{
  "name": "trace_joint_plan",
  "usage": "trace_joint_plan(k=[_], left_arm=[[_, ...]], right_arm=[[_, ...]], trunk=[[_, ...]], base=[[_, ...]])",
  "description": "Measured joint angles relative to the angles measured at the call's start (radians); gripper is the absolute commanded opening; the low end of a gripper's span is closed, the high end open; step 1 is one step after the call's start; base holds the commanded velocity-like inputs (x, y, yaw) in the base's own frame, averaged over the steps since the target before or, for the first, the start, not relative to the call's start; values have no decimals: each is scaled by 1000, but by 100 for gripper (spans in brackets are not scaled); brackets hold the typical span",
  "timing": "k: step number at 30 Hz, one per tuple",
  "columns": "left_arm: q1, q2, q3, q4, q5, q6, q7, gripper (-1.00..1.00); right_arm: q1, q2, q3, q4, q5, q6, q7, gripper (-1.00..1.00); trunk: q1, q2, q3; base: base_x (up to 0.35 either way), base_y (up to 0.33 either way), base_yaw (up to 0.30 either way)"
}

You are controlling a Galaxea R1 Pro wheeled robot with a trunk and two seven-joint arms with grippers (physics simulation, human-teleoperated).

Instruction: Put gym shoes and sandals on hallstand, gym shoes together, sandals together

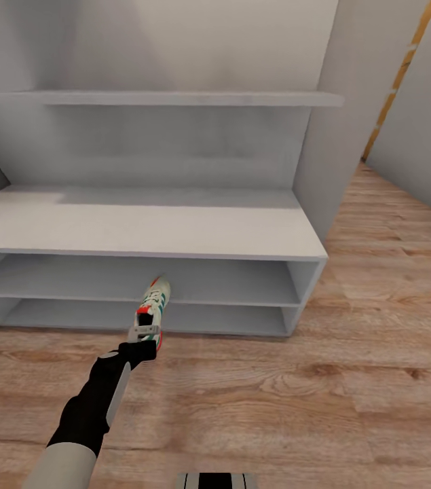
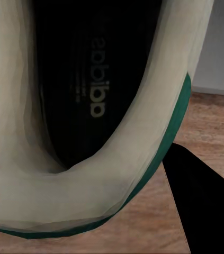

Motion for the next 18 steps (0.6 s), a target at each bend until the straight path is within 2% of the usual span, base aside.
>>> trace_joint_plan(k=[8,12,14,15,18], left_arm=[[0,1,0,1,0,0,0,-100],[0,0,0,2,0,0,0,-100],[-1,0,2,1,-15,-1,1,-100],[-1,0,2,1,-25,-1,1,-100],[-1,0,2,0,-24,-7,2,-100]], right_arm=[[0,0,0,0,0,0,0,-100],[0,0,0,0,0,1,0,-100],[0,0,0,0,0,1,0,-100],[0,0,0,0,0,0,0,-100],[0,0,0,0,0,0,0,-100]], trunk=[[0,0,0],[0,0,0],[0,0,0],[0,0,0],[0,0,0]], base=[[330,54,0],[299,-160,0],[227,-169,0],[148,-112,0],[46,-35,0]])
